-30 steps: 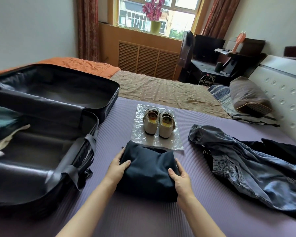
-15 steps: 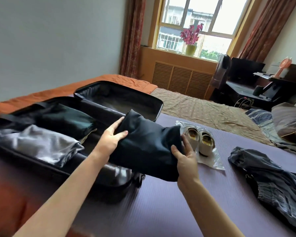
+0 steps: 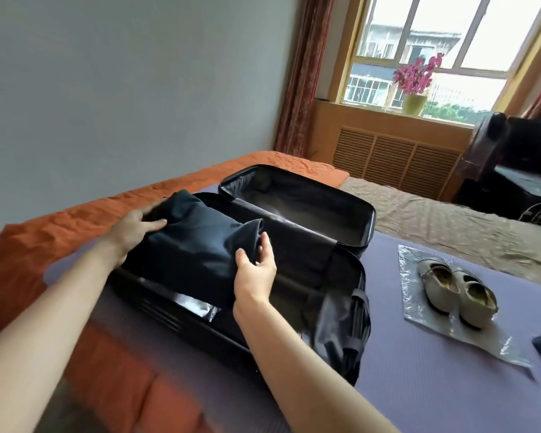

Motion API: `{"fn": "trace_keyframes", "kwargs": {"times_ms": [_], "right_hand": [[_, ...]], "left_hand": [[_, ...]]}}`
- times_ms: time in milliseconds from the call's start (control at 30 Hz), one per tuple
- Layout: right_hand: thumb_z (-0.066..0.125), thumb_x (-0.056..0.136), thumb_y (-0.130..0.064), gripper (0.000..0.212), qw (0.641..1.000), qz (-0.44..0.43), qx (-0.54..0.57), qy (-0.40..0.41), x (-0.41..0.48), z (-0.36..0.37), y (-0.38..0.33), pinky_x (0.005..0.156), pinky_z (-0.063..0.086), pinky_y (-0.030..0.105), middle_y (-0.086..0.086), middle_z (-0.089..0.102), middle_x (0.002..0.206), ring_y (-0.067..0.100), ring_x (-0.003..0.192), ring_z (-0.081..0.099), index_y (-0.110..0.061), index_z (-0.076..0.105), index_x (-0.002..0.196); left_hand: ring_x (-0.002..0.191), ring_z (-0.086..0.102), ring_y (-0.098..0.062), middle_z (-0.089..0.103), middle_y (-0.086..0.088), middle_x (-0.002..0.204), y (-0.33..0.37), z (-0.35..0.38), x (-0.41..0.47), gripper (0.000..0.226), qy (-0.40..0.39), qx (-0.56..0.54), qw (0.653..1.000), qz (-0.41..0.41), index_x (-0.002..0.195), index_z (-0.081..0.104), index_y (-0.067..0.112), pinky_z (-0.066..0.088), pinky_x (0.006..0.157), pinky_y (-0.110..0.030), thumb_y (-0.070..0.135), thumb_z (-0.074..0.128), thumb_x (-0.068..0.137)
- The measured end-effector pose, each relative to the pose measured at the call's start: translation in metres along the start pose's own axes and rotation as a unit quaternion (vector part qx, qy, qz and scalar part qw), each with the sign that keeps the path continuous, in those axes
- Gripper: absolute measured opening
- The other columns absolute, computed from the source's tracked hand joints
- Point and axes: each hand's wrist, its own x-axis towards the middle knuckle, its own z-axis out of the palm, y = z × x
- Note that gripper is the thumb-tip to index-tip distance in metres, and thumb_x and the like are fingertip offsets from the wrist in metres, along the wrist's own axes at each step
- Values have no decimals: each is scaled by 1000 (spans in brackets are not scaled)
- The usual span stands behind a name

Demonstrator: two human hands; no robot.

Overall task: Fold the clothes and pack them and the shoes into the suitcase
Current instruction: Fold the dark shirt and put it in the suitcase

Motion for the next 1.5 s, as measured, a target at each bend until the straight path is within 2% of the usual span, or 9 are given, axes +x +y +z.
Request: {"fn": "trace_keyframes", "kwargs": {"times_ms": [267, 433, 600, 800, 1000, 1200, 1267, 1367, 1500], "right_hand": [[53, 93, -4, 67, 990, 87, -114, -8, 2, 25, 63, 115, 23, 27, 2, 36, 150, 17, 138, 33, -23, 23, 150], [53, 91, 1, 73, 986, 37, -160, -37, 15, 23, 64, 118, 20, 35, -4, 32, 152, 14, 141, 27, -27, 21, 150], [58, 85, 6, 84, 987, 84, -134, -18, 15, 18, 76, 115, 30, 36, 0, 36, 150, 14, 136, 37, -25, 17, 151], [58, 87, 6, 87, 987, 63, -143, -26, 19, 17, 74, 115, 26, 33, 1, 31, 152, 15, 139, 32, -26, 10, 152], [61, 85, 3, 92, 981, 102, -158, -43, 23, 17, 80, 115, 27, 31, -1, 28, 153, 15, 138, 31, -25, 5, 152], [66, 84, -43, 98, 917, -56, -392, -57, 21, 14, 57, 115, 10, 38, 1, -4, 157, 21, 143, 2, -29, -5, 151], [69, 79, -50, 107, 901, -97, -410, -103, 22, 15, 57, 115, 7, 39, -3, -9, 158, 18, 145, -3, -32, -8, 150], [65, 79, -57, 103, 870, -68, -455, -178, 25, 14, 69, 116, 7, 39, -4, -12, 159, 15, 146, -3, -31, -4, 151], [54, 83, -63, 97, 838, 23, -500, -216, 33, 12, 80, 117, 6, 42, 2, -19, 158, 17, 147, -8, -28, -6, 152]], "left_hand": [[124, 46, -24, 52, -17, 133, -56, -34, 27, 45, 46, 172, 983, -39, 131, 52, 3, 28, 99, -23, -12, 51, 88], [128, 45, -28, 51, -18, 134, -54, -31, 47, 49, 71, 179, 981, 22, 131, 50, 1, 29, 106, -25, -18, 49, 86], [131, 40, -29, 43, -20, 141, -65, -32, 49, 60, 33, 176, 980, -91, 143, 36, 7, 32, 102, -31, -9, 55, 88], [127, 44, -32, 45, -21, 138, -70, -33, 56, 68, 60, 122, 985, -107, 145, 32, 11, 38, 95, -33, -14, 54, 86], [123, 48, -32, 49, -18, 134, -82, -31, 63, 76, 65, 287, 948, -126, 146, 27, 20, 36, 102, -42, 4, 67, 83], [123, 44, -33, 55, -13, 130, -63, -12, 54, 55, 172, 433, 874, 137, 136, 49, 14, 34, 104, -41, 18, 67, 84], [138, 29, -27, 38, -8, 148, -57, -2, 50, 63, 90, 411, 899, 120, 143, 38, 24, 22, 113, -39, 38, 63, 87], [146, 5, -16, 10, 4, 158, -72, 1, 46, 87, -70, 417, 905, -53, 148, 17, 38, 9, 118, -45, 70, 52, 74], [146, -2, -14, 0, 10, 158, -89, 2, 48, 92, -62, 473, 875, -81, 147, 11, 43, 9, 116, -52, 77, 48, 71]]}}
